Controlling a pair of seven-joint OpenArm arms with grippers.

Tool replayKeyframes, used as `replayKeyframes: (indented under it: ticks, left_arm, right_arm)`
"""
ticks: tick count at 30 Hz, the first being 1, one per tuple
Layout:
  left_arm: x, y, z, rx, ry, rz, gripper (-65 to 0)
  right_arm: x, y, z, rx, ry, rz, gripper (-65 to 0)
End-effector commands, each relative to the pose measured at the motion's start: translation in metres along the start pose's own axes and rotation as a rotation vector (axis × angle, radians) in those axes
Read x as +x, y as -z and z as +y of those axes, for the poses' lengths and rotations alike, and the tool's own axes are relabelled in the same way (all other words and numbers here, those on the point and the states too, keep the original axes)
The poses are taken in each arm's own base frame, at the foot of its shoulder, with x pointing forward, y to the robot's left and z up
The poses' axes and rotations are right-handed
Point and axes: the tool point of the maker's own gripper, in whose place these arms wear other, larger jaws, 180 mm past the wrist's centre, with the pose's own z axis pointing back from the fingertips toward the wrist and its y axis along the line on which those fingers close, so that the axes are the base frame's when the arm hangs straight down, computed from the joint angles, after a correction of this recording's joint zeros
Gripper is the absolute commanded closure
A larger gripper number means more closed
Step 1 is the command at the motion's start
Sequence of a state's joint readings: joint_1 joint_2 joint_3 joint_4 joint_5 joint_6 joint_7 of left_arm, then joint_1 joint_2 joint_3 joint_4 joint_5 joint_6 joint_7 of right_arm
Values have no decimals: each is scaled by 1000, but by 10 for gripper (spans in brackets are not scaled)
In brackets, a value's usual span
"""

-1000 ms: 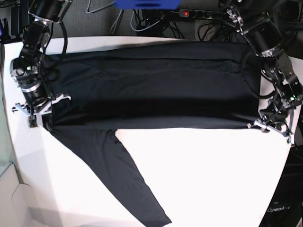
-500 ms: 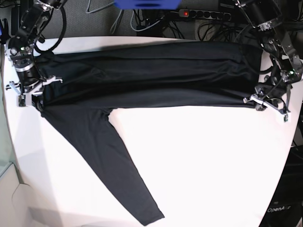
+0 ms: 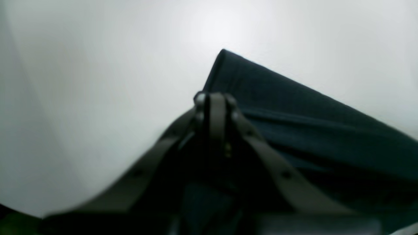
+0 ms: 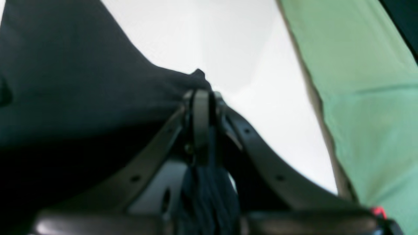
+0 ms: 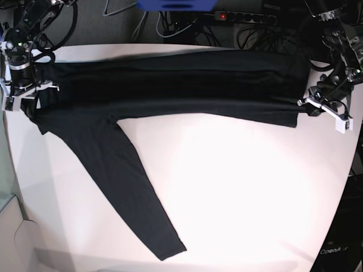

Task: Fold the T-shirt properly
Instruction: 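Lift the side edges with both grippers and fold the shirt toward the arm bases, then lay the folded shirt down and open both grippers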

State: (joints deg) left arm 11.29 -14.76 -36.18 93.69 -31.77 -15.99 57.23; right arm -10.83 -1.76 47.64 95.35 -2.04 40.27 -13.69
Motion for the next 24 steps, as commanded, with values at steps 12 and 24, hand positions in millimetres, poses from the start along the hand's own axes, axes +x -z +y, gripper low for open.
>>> replayKeyframes:
  ticks: [12, 24]
  left_arm:
    - [2, -17, 31, 75, -16, -28, 0]
    - [-24, -7, 38, 77, -60, 42, 0]
  right_arm:
    - [-23, -18, 10, 2, 43, 31, 0]
    - [-50, -22, 8, 7, 65, 97, 0]
